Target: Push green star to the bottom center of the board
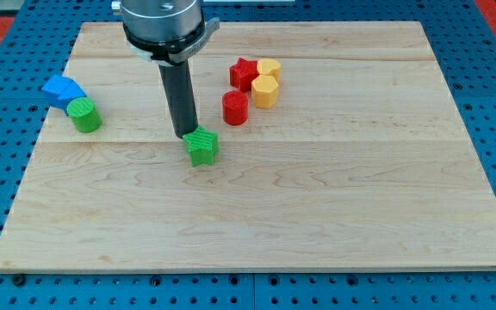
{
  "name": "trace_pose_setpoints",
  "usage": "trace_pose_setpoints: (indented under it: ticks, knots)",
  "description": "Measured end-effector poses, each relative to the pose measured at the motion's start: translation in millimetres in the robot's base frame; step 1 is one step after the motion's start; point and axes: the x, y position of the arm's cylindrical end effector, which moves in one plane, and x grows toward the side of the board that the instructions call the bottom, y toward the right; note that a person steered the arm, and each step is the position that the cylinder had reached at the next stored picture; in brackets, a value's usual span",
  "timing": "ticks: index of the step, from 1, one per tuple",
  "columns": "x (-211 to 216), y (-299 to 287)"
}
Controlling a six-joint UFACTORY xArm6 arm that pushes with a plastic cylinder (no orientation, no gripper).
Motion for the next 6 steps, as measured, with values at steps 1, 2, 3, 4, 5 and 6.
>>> trace_pose_setpoints:
  ticks: [1,2,3,4,5,6]
  knots:
    - [62,90]
    - [70,193]
    - [45,95]
    - [55,47]
    - [68,78]
    - [75,88]
